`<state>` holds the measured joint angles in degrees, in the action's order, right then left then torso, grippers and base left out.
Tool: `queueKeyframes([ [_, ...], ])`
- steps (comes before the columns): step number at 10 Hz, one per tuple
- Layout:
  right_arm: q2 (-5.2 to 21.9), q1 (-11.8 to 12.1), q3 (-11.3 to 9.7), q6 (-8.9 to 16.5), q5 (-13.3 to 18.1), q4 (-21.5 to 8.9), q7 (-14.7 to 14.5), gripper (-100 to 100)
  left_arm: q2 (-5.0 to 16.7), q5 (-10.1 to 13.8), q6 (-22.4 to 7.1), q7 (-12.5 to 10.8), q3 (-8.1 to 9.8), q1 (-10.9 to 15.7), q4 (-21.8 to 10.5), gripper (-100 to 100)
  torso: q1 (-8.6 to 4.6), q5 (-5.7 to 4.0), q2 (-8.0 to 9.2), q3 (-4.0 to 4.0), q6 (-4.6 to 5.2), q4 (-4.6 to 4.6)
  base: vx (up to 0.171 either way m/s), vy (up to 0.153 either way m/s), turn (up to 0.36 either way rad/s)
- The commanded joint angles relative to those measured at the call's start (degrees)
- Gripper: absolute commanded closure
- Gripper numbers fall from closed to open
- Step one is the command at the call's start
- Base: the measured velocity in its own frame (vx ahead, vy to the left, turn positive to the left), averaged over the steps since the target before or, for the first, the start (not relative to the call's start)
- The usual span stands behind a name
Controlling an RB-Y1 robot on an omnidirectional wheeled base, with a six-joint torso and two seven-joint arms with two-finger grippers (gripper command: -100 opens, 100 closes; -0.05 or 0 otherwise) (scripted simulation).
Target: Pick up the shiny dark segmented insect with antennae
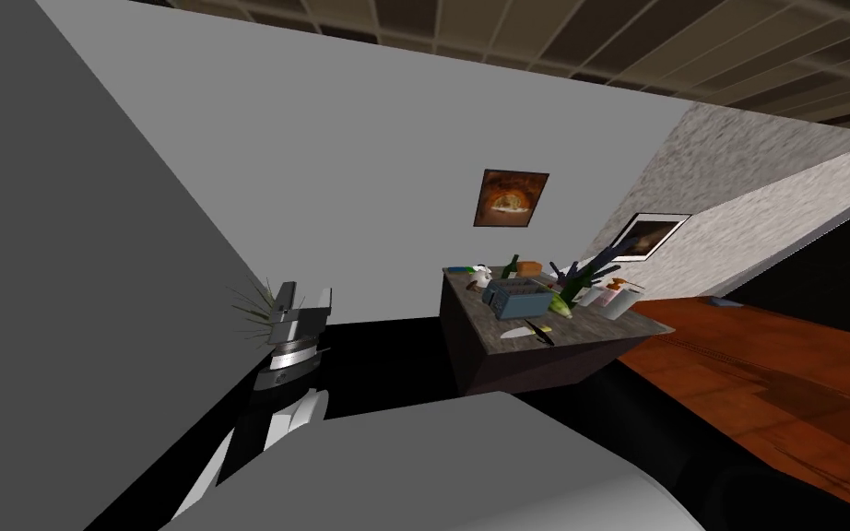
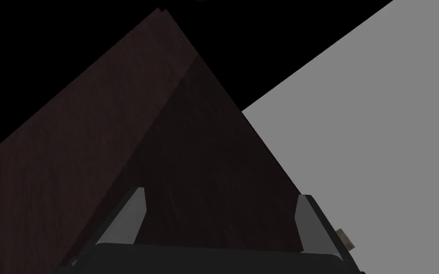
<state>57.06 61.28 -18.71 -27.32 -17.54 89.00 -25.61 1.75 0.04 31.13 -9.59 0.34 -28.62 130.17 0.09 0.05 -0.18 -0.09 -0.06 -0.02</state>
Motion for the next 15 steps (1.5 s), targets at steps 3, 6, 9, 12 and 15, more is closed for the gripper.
queueKeyframes([
  [3, 5.0, 3.0, -0.9, -0.6, -2.6, -4.0, -0.3, -100, 0.0, 0.0, 0.0, 0.0, 0.0, 0.0, 0.0, 0, 0.09, 0.03, -0.1, -0.06, 0.01, -0.03, 0.067, 0.052, 0.1],
  [6, 10.3, 6.6, -1.9, -0.4, -6.0, -8.2, -1.1, -100, 0.0, 0.0, 0.0, 0.0, 0.01, 0.0, 0.0, 0, 0.04, 0.02, -0.19, -0.12, 0.02, -0.05, 0.094, 0.05, 0.135],
  [9, 13.5, 8.3, -2.4, -0.4, -7.7, -9.8, -1.5, -100, 0.0, 0.0, 0.0, 0.0, 0.0, 0.0, 0.0, 0, 0.05, 0.02, -0.25, -0.15, -0.01, -0.06, 0.094, 0.036, 0.12],
  [12, 16.2, 10.0, -2.9, -0.4, -9.4, -12.1, -1.9, -100, 0.0, 0.0, 0.0, 0.0, 0.0, 0.0, 0.0, 0, -0.06, 0.0, -0.1, -0.06, -0.01, -0.02, 0.062, 0.013, 0.085],
  [15, 21.1, 12.9, -3.7, -0.5, -12.5, -15.6, -2.5, -100, 0.0, 0.0, 0.0, 0.0, 0.0, 0.0, 0.0, 0, -0.06, 0.0, -0.41, -0.24, -0.05, -0.09, 0.13, 0.016, 0.184],
])
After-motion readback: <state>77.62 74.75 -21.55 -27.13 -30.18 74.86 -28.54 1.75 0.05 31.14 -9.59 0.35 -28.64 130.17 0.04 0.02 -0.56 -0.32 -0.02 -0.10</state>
